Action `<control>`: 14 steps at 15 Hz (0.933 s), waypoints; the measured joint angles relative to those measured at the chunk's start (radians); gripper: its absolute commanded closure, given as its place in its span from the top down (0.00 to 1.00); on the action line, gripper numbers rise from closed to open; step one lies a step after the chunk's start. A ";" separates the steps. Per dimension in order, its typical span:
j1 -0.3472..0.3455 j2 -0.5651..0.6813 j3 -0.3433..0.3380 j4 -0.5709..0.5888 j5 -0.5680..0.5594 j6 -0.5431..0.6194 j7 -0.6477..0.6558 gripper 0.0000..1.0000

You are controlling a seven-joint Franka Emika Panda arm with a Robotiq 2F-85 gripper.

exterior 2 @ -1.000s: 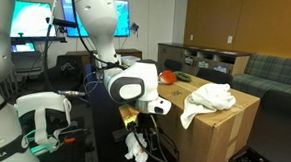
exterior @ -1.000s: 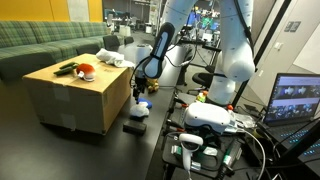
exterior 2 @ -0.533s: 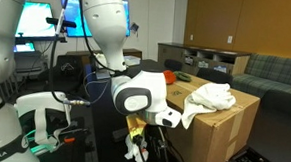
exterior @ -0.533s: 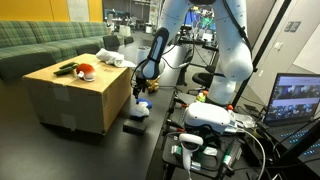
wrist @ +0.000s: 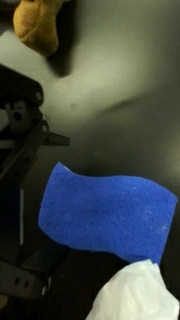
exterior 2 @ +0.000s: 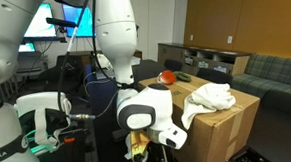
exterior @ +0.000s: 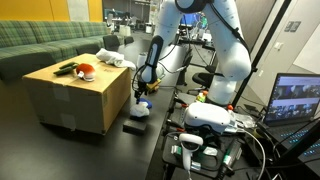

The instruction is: Remove the brown moose, white plastic, toy vegetable, put them on the table and put the white cloth, blue sponge and black whiteboard eraser on the box

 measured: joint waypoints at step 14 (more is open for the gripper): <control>-0.140 0.061 0.147 0.012 0.068 0.018 -0.006 0.59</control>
